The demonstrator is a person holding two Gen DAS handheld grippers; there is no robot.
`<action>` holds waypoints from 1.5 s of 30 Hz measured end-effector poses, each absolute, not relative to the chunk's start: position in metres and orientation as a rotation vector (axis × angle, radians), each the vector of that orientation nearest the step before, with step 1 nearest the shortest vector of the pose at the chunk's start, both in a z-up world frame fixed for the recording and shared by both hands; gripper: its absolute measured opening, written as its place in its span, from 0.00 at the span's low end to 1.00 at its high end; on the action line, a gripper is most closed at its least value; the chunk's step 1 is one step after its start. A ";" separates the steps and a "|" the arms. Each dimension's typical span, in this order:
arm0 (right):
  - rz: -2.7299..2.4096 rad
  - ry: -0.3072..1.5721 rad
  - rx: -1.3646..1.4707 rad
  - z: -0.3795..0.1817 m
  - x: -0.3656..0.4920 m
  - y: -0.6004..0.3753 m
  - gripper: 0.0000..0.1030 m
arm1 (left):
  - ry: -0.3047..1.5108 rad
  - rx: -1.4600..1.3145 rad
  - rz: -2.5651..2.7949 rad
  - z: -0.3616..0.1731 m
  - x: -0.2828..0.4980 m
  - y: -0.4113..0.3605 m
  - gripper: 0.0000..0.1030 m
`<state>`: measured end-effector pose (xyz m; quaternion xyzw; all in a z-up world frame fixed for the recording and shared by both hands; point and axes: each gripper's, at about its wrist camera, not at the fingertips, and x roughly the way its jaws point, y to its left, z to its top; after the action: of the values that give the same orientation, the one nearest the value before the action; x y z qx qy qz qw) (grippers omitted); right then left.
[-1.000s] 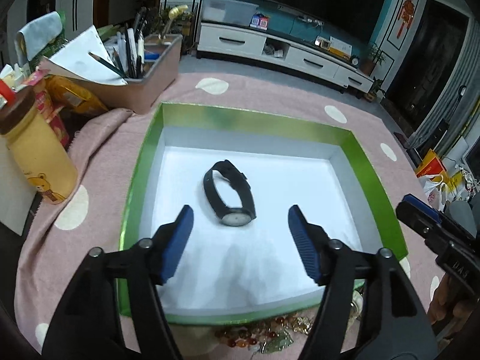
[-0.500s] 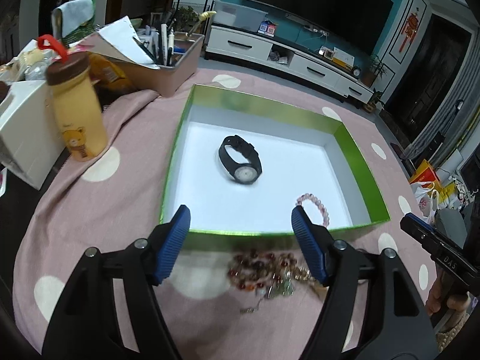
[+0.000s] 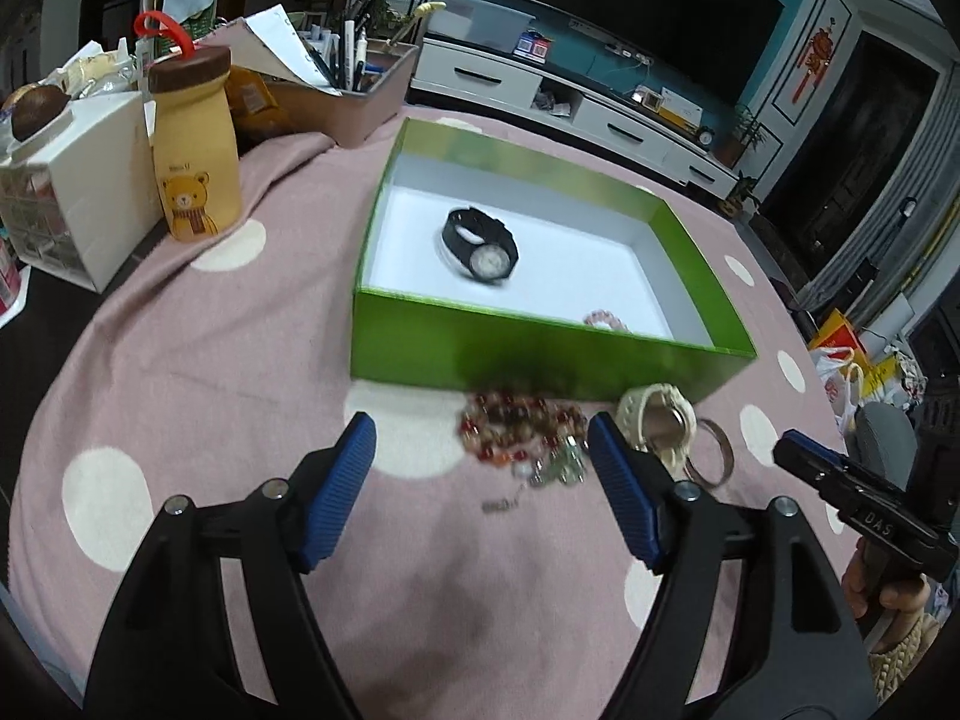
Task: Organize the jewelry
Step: 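Withdraw both tools from the box back toward the jewelry pile, then grasp cream watch with left tool while right tool grasps silver bangle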
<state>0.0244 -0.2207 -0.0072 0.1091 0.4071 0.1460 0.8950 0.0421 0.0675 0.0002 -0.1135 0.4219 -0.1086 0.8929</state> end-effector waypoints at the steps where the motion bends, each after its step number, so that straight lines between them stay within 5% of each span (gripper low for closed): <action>1: 0.309 0.853 0.221 -0.010 0.021 -0.219 0.42 | 0.878 -0.231 -0.234 -0.001 0.038 0.066 0.72; 26: 0.372 0.881 -0.012 -0.041 0.025 -0.184 0.40 | 0.936 -0.221 -0.359 -0.016 0.019 0.034 0.72; 45: 0.411 0.886 -0.211 -0.056 0.039 -0.162 0.12 | 0.951 -0.195 -0.382 -0.022 0.038 0.019 0.72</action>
<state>0.0392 -0.1624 -0.0561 -0.1010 0.4247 0.1970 0.8779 0.0376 0.0190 -0.0223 -0.0932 0.4541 -0.1826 0.8671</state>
